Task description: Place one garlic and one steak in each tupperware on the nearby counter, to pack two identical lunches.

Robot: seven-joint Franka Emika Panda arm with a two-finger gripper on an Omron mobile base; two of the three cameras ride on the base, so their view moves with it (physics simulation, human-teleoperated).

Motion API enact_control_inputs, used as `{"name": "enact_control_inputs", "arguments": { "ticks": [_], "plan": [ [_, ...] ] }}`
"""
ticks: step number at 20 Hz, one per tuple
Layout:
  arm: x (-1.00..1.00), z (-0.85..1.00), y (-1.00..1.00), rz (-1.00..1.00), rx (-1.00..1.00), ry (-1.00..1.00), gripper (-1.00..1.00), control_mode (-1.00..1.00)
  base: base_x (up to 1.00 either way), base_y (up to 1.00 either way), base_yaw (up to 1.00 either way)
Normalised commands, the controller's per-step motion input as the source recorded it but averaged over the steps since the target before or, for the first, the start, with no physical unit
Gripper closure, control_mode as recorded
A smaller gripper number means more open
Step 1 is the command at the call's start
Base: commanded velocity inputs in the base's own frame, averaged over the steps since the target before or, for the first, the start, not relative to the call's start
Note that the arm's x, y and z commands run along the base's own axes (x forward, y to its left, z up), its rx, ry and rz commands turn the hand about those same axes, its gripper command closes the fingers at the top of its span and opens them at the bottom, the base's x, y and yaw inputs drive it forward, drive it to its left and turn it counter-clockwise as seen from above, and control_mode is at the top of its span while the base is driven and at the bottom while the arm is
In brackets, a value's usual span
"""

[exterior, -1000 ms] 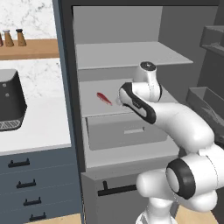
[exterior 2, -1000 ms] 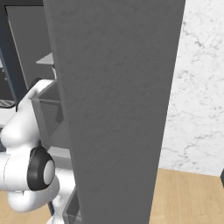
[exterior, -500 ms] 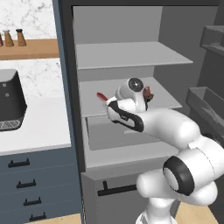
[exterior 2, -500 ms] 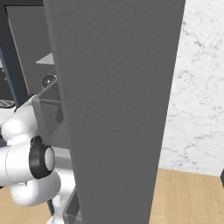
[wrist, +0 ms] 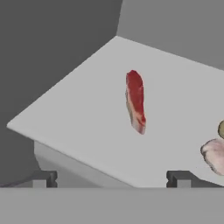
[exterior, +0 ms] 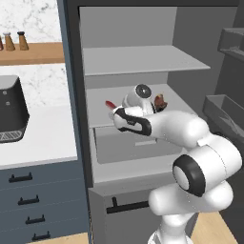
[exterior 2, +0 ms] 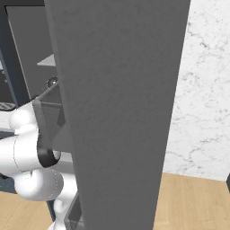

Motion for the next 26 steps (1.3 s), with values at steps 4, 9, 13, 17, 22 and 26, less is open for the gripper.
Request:
{"name": "enact_control_inputs", "arguments": {
  "ticks": [4, 9, 13, 17, 22, 26],
  "plan": [
    [0.46, 0.0, -0.25, 0.0, 0.04, 0.2, -1.0, -1.0, 0.0, 0.0, 0.0],
    [0.32, -0.1, -0.11, 0.0, 0.0, 0.04, -1.0, -1.0, 0.0, 0.0, 0.0],
    [0.35, -0.28, 0.0, 0.0, 0.0, 0.0, -1.0, -1.0, 0.0, 0.0, 0.0],
    [0.39, -0.25, 0.01, 0.0, 0.0, 0.0, -1.0, -1.0, 0.0, 0.0, 0.0],
    [0.43, -0.2, 0.07, 0.0, 0.0, 0.0, -1.0, -1.0, 0.0, 0.0, 0.0],
    [0.33, -0.12, 0.17, 0.0, 0.0, 0.01, -1.0, -1.0, 0.0, 0.0, 0.0]
  ]
}}
